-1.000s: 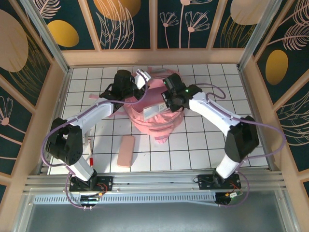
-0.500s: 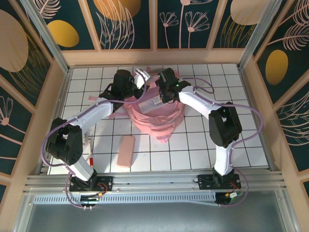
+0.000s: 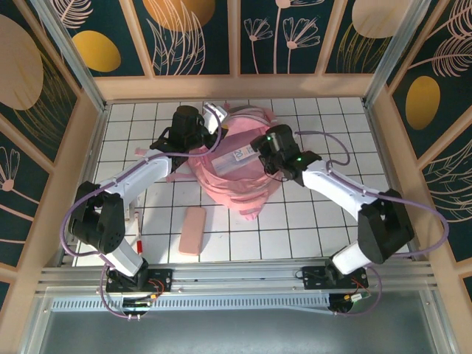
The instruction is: Pack the student bag
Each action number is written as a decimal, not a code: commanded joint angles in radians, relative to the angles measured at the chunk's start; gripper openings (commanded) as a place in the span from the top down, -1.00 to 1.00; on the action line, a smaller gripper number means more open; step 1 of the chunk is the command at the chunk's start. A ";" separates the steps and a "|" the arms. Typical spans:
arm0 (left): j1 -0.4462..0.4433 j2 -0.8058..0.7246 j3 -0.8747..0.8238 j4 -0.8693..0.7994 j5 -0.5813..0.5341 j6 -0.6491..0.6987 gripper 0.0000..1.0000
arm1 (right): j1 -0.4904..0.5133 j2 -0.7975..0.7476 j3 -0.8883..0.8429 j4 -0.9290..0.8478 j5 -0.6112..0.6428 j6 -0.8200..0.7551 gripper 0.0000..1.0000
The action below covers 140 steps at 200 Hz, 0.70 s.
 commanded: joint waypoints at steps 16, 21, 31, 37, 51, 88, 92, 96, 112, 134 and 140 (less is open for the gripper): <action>-0.003 -0.054 0.042 0.103 0.066 -0.055 1.00 | 0.029 0.143 0.010 0.131 -0.054 0.039 -0.25; -0.004 -0.054 0.045 0.101 0.065 -0.056 1.00 | 0.030 0.161 0.012 0.159 -0.052 0.035 -0.20; -0.004 -0.054 0.047 0.100 0.068 -0.061 1.00 | 0.031 0.199 0.034 0.190 -0.038 0.027 -0.15; -0.004 -0.054 0.048 0.101 0.072 -0.065 1.00 | 0.033 0.222 0.054 0.193 -0.032 0.028 -0.14; -0.004 -0.056 0.045 0.108 0.079 -0.075 1.00 | 0.035 0.275 0.091 0.254 -0.016 -0.006 0.15; -0.004 -0.065 -0.002 0.163 0.114 -0.114 1.00 | 0.065 0.396 0.150 0.492 0.062 0.037 1.00; -0.004 -0.064 -0.004 0.167 0.120 -0.117 1.00 | 0.069 0.416 0.168 0.509 0.074 0.048 1.00; -0.003 -0.064 -0.007 0.170 0.123 -0.120 1.00 | 0.075 0.438 0.185 0.526 0.085 0.059 1.00; -0.004 -0.057 -0.001 0.170 0.131 -0.133 1.00 | 0.087 0.527 0.252 0.607 0.126 0.122 1.00; -0.003 -0.061 0.004 0.176 0.127 -0.161 1.00 | 0.080 0.640 0.321 0.751 0.177 0.173 1.00; -0.004 -0.065 0.003 0.182 0.123 -0.172 1.00 | 0.074 0.664 0.342 0.771 0.178 0.184 1.00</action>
